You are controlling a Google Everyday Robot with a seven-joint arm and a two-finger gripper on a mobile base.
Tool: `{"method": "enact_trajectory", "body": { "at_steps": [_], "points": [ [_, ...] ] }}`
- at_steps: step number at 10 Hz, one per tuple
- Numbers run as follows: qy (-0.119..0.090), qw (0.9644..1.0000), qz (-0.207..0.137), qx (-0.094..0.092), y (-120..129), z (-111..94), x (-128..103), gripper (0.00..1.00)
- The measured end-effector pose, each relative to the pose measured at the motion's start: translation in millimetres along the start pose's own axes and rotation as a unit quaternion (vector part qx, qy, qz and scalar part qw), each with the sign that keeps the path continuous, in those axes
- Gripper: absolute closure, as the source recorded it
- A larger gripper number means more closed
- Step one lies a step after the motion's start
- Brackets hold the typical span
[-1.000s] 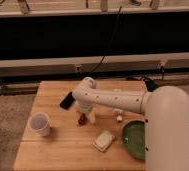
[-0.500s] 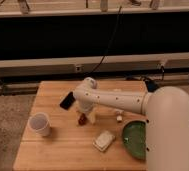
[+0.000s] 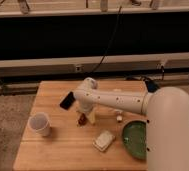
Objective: Place the pepper in the ceramic cup
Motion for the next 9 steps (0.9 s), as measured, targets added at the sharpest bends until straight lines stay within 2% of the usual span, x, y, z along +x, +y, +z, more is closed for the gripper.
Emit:
{"method": "enact_trajectory", "body": {
  "at_steps": [2, 4, 5, 9],
  "points": [
    [0.000, 1.0000, 0.003, 0.002, -0.3, -0.4, 0.0, 0.33],
    [-0.001, 1.0000, 0.006, 0.004, -0.1, -0.6, 0.2, 0.33],
    [0.000, 0.9999, 0.009, 0.006, 0.7, -0.1, 0.7, 0.38],
    [0.000, 0.9999, 0.011, 0.007, 0.3, -1.2, 1.1, 0.69]
  ]
}}
